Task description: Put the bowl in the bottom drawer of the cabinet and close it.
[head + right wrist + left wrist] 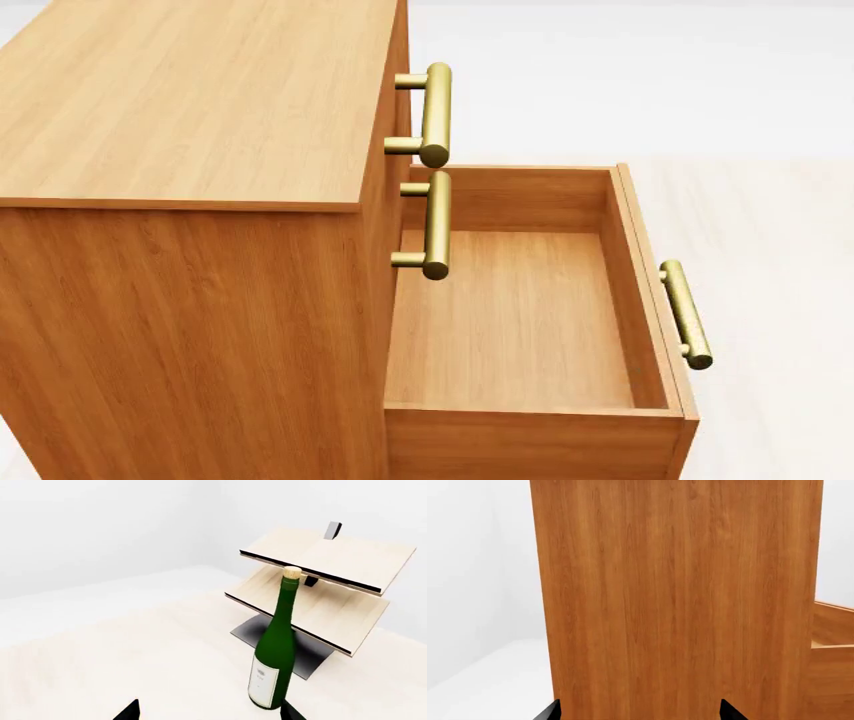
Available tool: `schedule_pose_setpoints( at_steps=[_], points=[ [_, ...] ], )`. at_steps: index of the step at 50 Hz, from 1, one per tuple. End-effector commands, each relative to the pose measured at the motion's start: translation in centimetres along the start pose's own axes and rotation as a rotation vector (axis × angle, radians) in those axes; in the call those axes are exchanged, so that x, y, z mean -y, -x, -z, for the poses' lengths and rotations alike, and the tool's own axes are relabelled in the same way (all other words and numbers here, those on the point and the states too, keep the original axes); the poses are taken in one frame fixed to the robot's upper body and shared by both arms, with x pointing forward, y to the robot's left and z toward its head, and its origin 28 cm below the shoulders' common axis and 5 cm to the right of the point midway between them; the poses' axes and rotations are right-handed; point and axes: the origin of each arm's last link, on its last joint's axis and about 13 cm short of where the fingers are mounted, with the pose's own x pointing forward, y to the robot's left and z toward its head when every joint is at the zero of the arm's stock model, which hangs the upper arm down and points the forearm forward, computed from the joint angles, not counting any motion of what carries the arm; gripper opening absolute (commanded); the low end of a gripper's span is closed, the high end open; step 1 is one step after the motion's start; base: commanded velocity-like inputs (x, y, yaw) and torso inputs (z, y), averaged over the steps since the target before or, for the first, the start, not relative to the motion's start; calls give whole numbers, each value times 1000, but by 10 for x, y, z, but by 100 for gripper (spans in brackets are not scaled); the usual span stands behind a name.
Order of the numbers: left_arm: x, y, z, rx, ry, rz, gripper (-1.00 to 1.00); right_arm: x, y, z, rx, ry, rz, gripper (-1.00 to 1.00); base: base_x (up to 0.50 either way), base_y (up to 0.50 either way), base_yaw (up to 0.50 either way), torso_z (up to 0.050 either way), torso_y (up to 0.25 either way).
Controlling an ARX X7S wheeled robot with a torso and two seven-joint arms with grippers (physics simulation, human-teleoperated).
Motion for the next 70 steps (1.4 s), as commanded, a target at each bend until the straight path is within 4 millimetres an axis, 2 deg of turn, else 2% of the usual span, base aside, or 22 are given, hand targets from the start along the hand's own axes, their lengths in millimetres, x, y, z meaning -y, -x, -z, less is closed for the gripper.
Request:
schedule_pose_setpoints(
  at_steps=[1,22,42,70],
  points=[
    [0,0,0,0,-2,-1,100,4,-3,3,-15,-10,75,100,0,0,0,0,0],
    [1,0,2,4,-10,2,100,15,-7,15,-25,-26,198,100,0,0,0,0,0],
    [1,0,1,5,-9,1,100,18,-9,24,-173,-95,212,100,0,0,0,0,0],
    [0,-1,0,5,-10,0,100,22,-10,33,-274,-119,310,100,0,0,0,0,0]
  ],
)
